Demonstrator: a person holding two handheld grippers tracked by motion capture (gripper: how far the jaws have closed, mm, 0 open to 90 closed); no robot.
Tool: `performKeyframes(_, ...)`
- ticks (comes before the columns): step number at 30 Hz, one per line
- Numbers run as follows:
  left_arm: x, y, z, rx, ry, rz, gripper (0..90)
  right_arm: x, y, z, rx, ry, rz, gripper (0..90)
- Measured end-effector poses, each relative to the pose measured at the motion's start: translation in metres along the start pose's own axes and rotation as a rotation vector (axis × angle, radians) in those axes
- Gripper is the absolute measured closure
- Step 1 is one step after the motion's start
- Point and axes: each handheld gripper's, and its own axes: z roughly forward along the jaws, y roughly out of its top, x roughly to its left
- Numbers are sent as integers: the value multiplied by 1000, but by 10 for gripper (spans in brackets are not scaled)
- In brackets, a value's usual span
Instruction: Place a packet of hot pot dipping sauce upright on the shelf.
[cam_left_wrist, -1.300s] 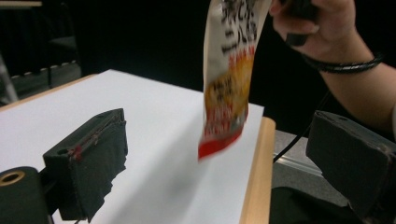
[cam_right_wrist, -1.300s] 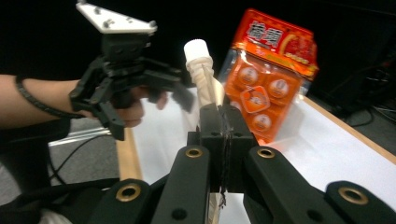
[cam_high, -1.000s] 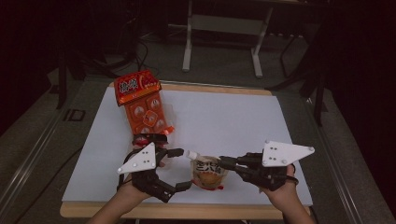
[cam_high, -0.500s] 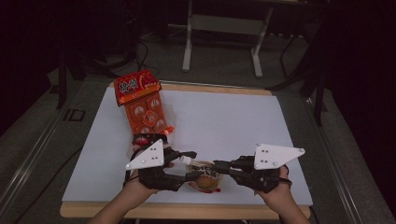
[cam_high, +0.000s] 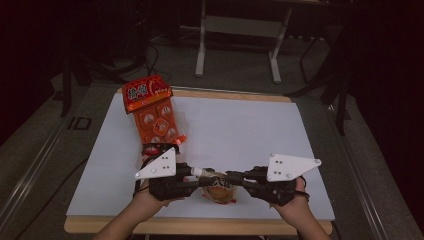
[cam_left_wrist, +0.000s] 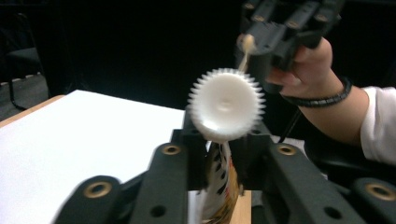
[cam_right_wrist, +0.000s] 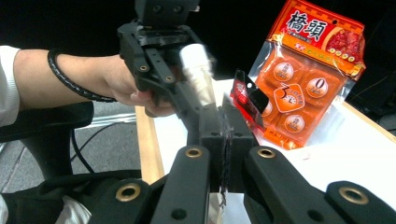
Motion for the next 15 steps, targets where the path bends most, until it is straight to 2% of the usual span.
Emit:
performKeyframes(5,-2,0,0,4,-20,27,862,-5,-3,-2,-11,16,32,888)
performKeyframes(10,-1,0,-1,3,-21,31,875,-6,-4,-2,-20,19,41,878)
performKeyframes(15,-1,0,-2,-1,-19,30,881,-9,-4,-2,-36,17,53,793)
